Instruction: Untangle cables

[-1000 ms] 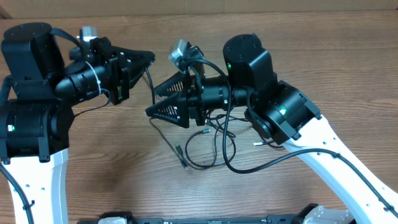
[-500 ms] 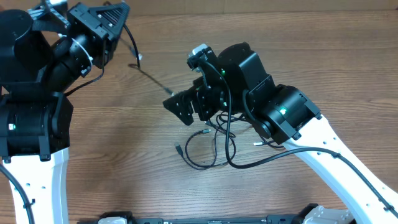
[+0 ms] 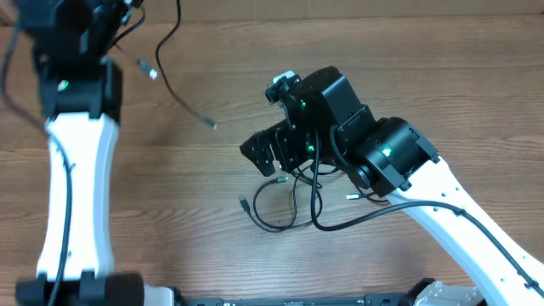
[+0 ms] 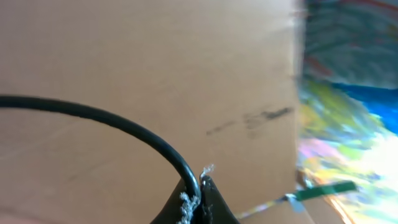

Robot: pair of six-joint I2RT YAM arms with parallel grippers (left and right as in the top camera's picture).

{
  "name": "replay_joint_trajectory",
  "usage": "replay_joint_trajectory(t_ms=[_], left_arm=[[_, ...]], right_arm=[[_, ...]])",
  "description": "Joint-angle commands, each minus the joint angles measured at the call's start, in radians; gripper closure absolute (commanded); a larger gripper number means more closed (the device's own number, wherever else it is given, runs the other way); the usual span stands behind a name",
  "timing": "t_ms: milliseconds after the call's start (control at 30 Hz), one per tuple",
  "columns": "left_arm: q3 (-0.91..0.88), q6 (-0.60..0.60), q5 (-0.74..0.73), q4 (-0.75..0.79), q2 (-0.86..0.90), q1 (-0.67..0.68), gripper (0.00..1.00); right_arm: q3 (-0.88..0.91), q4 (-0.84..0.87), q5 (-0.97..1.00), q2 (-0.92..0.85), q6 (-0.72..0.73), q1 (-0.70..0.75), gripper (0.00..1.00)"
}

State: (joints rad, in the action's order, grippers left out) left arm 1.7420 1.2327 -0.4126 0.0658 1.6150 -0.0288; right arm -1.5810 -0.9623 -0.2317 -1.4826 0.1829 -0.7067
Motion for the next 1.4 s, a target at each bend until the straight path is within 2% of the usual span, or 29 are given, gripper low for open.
replay_joint_trajectory(t_ms=[0,200,400,667,700,767,900,1167,1300,1367], left_arm=[[0.010,0.026,-0.020,0.026,0.116,-0.038,0.96],[0.010,0.027,-0.012,0.074,0.247,-0.088,0.96],[0.010,0.021,-0.011,0.076,0.338,-0.199,0.96],[0.009,-0.245,-0.005,-0.031,0.446,-0.420,0.96],[0.009,-0.326,0.004,-0.057,0.457,-0.460,0.86],[0.009,-0.450,0.004,-0.120,0.464,-0.513,0.00],[0.009,-0.637,0.004,-0.255,0.465,-0.589,0.00],[0.009,-0.727,-0.077,-0.554,0.465,-0.649,0.00],[0.008,-0.949,-0.048,-0.679,0.473,-0.603,0.01],[0.007,-1.019,0.059,-0.734,0.474,-0.570,0.02]], right_arm=[[-0.009,-0.045,-0.016,0.001,-0.001,0.002,0.00],[-0.009,-0.083,-0.016,0.001,-0.001,0.002,0.00],[-0.009,-0.102,-0.016,0.001,-0.001,0.002,0.00],[-0.009,-0.167,-0.016,0.001,-0.001,0.002,0.00],[-0.009,-0.173,-0.016,0.001,0.000,0.002,0.00],[-0.009,-0.181,-0.016,0.001,0.027,0.002,0.00],[-0.009,-0.180,-0.016,0.001,0.037,0.002,0.00],[-0.009,-0.173,-0.016,0.001,0.037,0.002,0.00],[-0.009,-0.173,-0.016,0.001,0.037,0.002,0.00],[-0.009,-0.175,-0.016,0.001,0.037,0.002,0.00]])
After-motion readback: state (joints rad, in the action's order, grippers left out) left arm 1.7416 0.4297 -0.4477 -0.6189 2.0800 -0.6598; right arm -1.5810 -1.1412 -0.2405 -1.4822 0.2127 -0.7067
